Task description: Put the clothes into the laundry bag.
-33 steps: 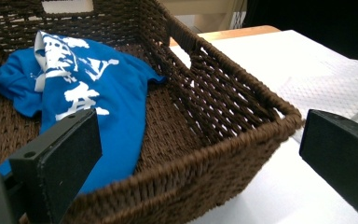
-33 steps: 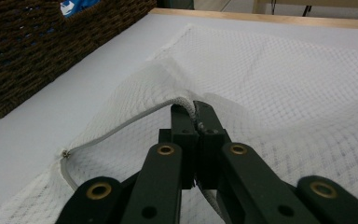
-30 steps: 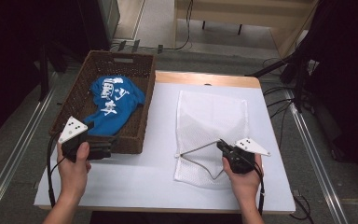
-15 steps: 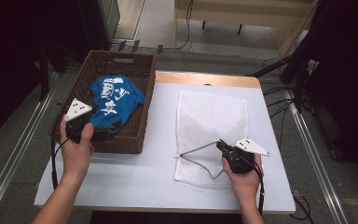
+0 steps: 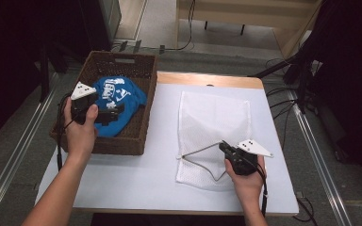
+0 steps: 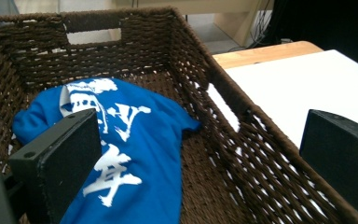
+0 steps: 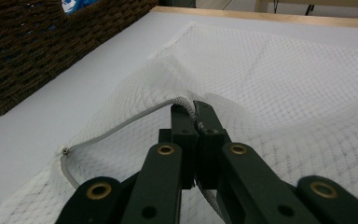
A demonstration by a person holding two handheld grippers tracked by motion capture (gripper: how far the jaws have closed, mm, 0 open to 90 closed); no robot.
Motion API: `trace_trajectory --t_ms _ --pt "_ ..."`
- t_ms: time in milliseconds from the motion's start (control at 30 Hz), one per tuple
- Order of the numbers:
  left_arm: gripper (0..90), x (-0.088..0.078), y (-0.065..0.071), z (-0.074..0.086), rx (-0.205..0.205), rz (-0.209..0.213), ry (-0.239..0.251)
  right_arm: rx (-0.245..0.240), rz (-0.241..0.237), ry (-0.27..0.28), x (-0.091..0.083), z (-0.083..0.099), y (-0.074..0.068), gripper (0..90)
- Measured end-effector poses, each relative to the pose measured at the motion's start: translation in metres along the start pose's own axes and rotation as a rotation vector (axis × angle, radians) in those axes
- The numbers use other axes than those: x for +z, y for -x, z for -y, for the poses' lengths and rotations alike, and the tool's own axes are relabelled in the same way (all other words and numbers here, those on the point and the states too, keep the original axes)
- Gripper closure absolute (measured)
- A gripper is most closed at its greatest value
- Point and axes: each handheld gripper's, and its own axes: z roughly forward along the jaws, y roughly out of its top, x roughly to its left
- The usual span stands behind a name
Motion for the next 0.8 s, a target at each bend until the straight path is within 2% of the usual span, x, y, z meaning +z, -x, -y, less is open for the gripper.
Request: trace_trajectory --t_ms 200,267,467,533,567,600,633,733,800 --pt "0.0 0.017 -0.012 -0.011 -0.039 -0.015 -0.020 -0.001 -0.001 -0.001 0.000 0.000 0.000 89.4" --pt "0.0 0.020 -0.013 -0.013 -0.040 -0.020 -0.026 -0.001 -0.001 -0.001 0.000 0.000 0.000 89.5" --pt "0.0 0.041 -0.024 -0.021 -0.077 -0.067 -0.052 -0.004 -0.003 0.002 0.000 0.000 0.001 89.4" --pt "0.0 0.051 -0.033 -0.020 -0.127 -0.066 -0.061 -0.005 -0.004 0.002 0.000 0.000 0.001 89.5" --pt "0.0 0.051 -0.033 -0.020 -0.127 -0.066 -0.061 -0.005 -0.004 0.002 0.000 0.000 0.001 89.5" --pt "0.0 0.056 -0.039 -0.019 -0.163 -0.041 -0.062 -0.005 -0.005 0.002 0.000 0.000 0.001 89.4" --pt "0.0 0.058 -0.041 -0.018 -0.180 -0.033 -0.067 -0.003 -0.003 0.000 0.000 0.000 0.001 89.4" --pt "0.0 0.066 -0.049 -0.014 -0.218 -0.038 -0.092 -0.003 -0.003 0.001 0.000 0.001 0.002 89.4" --pt "0.0 0.073 -0.055 -0.011 -0.232 -0.054 -0.135 -0.004 -0.003 0.000 0.000 0.001 0.002 89.4"
